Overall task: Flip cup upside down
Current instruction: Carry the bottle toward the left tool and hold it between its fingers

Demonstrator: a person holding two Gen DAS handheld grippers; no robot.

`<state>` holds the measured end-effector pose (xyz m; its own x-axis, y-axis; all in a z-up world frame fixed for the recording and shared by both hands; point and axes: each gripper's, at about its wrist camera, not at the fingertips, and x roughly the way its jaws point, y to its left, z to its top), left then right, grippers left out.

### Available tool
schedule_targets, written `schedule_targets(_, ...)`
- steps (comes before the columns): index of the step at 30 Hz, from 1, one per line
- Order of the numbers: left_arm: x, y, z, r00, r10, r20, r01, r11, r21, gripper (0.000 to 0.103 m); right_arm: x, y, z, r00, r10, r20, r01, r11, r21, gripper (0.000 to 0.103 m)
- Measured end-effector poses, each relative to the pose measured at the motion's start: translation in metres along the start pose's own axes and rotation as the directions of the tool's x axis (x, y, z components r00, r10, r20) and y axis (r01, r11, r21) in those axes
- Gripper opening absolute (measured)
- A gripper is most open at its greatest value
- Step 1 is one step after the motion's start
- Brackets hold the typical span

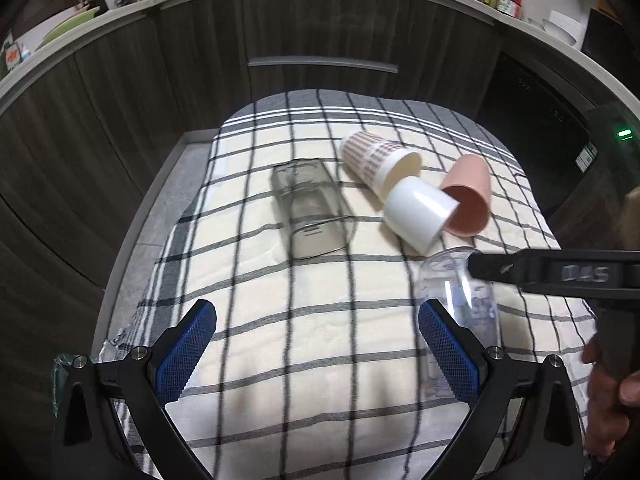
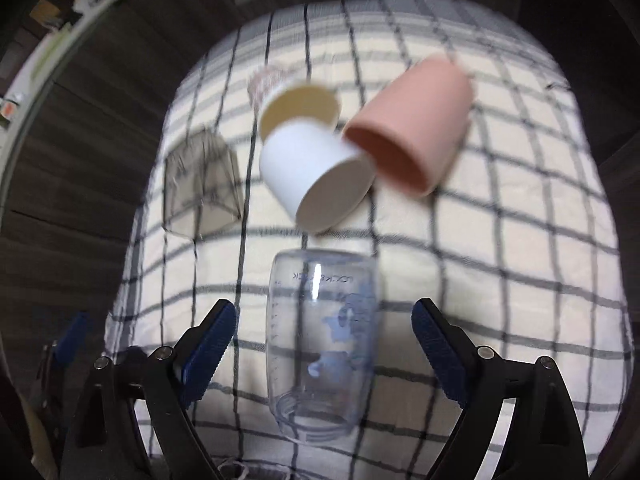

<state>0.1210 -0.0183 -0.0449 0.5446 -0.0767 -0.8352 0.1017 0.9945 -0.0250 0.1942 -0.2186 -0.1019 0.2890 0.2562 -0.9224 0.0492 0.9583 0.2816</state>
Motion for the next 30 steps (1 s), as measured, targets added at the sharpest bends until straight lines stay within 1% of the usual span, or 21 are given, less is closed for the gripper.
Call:
schedule_targets(2, 0.002, -0.011, 0.000, 1.000, -0.007, -0.005, 0.007, 1.000, 0.017, 0.103, -0.018, -0.006, -0.004, 0.997, -0.013, 0.080, 0.013, 1.000, -0.004, 0.089)
schedule_targets(4, 0.006, -0.024, 0.000, 0.999, -0.029, -0.020, 0.030, 0.999, 0.039, 0.103, -0.035, -0.011, -0.009, 0.987, -0.034, 0.160, 0.036, 0.999, -0.009, 0.089)
schedule_targets(6, 0.010, -0.040, 0.000, 0.998, -0.047, -0.038, 0.049, 0.997, 0.060, 0.103, -0.054, -0.019, -0.015, 0.969, -0.057, 0.241, 0.061, 0.998, -0.009, 0.089)
schedule_targets(9, 0.017, -0.064, 0.001, 0.994, -0.078, -0.074, 0.084, 0.993, 0.085, 0.103, -0.077, -0.035, -0.025, 0.935, -0.098, 0.342, 0.104, 0.995, -0.002, 0.090)
schedule_targets(12, 0.027, -0.086, 0.002, 0.986, -0.105, -0.127, 0.117, 0.989, 0.088, 0.103, -0.091, -0.051, -0.034, 0.905, -0.130, 0.406, 0.137, 0.991, 0.014, 0.090)
schedule_targets(14, 0.035, -0.097, 0.003, 0.978, -0.121, -0.169, 0.136, 0.987, 0.085, 0.103, -0.097, -0.063, -0.038, 0.889, -0.151, 0.431, 0.153, 0.988, 0.030, 0.090)
schedule_targets(16, 0.046, -0.108, 0.007, 0.969, -0.122, -0.217, 0.142, 0.986, 0.083, 0.102, -0.100, -0.072, -0.041, 0.881, -0.158, 0.447, 0.154, 0.987, 0.044, 0.090)
schedule_targets(18, 0.053, -0.117, 0.009, 0.964, -0.099, -0.246, 0.125, 0.988, 0.091, 0.102, -0.103, -0.080, -0.043, 0.874, -0.156, 0.460, 0.146, 0.988, 0.058, 0.090)
schedule_targets(21, 0.065, -0.127, 0.016, 0.956, -0.049, -0.290, 0.090, 0.988, 0.128, 0.102, -0.103, -0.088, -0.043, 0.869, -0.150, 0.472, 0.132, 0.989, 0.072, 0.090)
schedule_targets(23, 0.074, -0.131, 0.019, 0.950, -0.009, -0.312, 0.061, 0.986, 0.157, 0.102, -0.100, -0.092, -0.042, 0.871, -0.128, 0.475, 0.101, 0.992, 0.081, 0.090)
schedule_targets(25, 0.080, -0.132, 0.023, 0.944, 0.019, -0.331, 0.042, 0.983, 0.177, 0.101, -0.094, -0.099, -0.041, 0.879, -0.093, 0.468, 0.057, 0.994, 0.091, 0.090)
schedule_targets(28, 0.094, -0.133, 0.025, 0.925, 0.034, -0.379, 0.038, 0.983, 0.180, 0.099, -0.084, -0.104, -0.039, 0.890, -0.063, 0.452, 0.018, 0.994, 0.104, 0.090)
schedule_targets(30, 0.103, -0.133, 0.026, 0.906, 0.027, -0.423, 0.047, 0.985, 0.165, 0.097, -0.078, -0.106, -0.037, 0.895, -0.041, 0.443, -0.007, 0.994, 0.108, 0.090)
